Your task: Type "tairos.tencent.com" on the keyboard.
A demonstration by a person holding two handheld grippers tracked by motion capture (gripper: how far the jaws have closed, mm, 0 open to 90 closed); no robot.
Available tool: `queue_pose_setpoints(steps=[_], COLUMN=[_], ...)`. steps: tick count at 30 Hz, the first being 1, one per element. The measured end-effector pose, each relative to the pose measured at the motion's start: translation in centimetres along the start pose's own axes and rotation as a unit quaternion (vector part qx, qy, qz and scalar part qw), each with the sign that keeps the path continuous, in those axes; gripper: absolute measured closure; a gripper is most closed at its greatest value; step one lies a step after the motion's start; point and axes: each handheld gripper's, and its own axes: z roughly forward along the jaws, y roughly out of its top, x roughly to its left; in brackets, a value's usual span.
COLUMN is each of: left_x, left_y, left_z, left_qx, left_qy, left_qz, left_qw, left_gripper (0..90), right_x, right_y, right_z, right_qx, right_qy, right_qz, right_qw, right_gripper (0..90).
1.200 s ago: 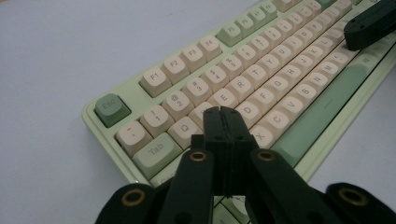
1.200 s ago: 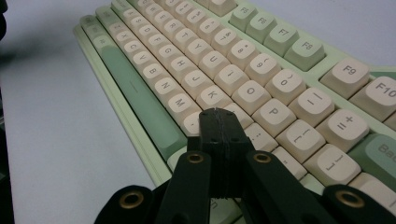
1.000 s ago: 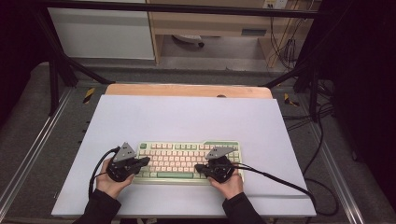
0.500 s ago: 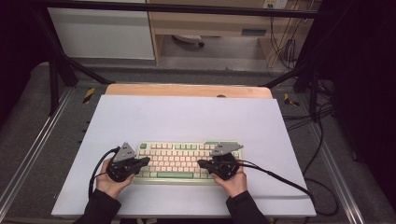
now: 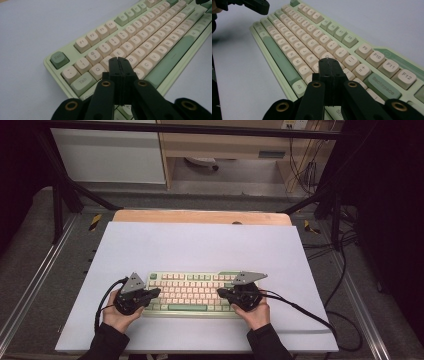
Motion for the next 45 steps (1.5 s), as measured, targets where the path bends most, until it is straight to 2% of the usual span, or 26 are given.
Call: queue_pose_setpoints(steps=[9, 17, 31, 41, 45], left_x=[-0.3, -1.1, -2.7, -3.2, -3.3], left_y=[0.4, 1.1, 3.3, 3.8, 3.8], left_z=[0.1, 1.0, 3.8, 5.7, 6.5], left_qx=[-0.002, 0.002, 0.013, 0.023, 0.034], left_qy=[-0.001, -0.007, -0.012, -0.004, -0.002], left_qz=[0.003, 0.011, 0.022, 0.024, 0.028], left_qw=[1.0, 0.9999, 0.9996, 0.9994, 0.999], left_gripper=[90.0, 90.0, 90.0, 90.0, 90.0], right_x=[-0.9, -1.3, -1.7, -1.6, -1.6], right_y=[-0.7, -1.4, -2.2, -2.2, -2.2], right_z=[-1.1, -1.6, -2.2, -2.2, -2.2], right_qx=[-0.005, -0.005, -0.004, -0.004, -0.005], right_qy=[-0.008, -0.015, -0.018, -0.016, -0.015], right_qz=[0.01, 0.013, 0.018, 0.018, 0.018], right_qw=[0.9999, 0.9998, 0.9997, 0.9997, 0.9997], right_gripper=[90.0, 90.0, 90.0, 90.0, 90.0])
